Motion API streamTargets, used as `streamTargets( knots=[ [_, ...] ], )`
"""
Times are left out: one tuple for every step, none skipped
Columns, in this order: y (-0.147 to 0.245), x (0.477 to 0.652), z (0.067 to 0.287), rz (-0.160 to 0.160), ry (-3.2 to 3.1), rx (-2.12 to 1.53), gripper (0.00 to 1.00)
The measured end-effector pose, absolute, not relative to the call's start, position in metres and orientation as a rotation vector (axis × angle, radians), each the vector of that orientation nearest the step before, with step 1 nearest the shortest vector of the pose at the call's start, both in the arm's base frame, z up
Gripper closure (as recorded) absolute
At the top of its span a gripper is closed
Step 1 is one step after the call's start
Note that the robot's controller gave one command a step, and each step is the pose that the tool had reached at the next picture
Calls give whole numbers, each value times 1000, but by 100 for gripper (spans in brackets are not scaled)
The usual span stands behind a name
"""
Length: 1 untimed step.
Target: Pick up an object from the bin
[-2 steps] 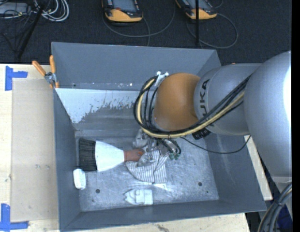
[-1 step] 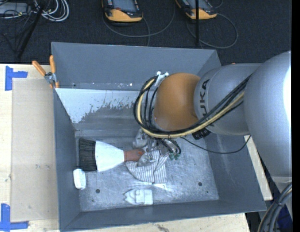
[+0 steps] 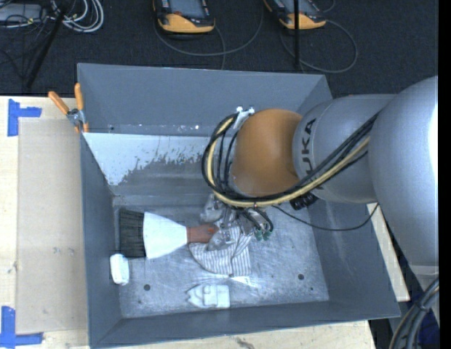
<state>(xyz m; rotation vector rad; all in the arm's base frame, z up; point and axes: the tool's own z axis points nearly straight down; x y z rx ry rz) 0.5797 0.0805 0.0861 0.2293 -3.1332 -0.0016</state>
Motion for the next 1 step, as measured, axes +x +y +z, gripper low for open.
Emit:
streamTargets(
  knots=[
    [80,578,100,0,-3125,228,100]
  ],
)
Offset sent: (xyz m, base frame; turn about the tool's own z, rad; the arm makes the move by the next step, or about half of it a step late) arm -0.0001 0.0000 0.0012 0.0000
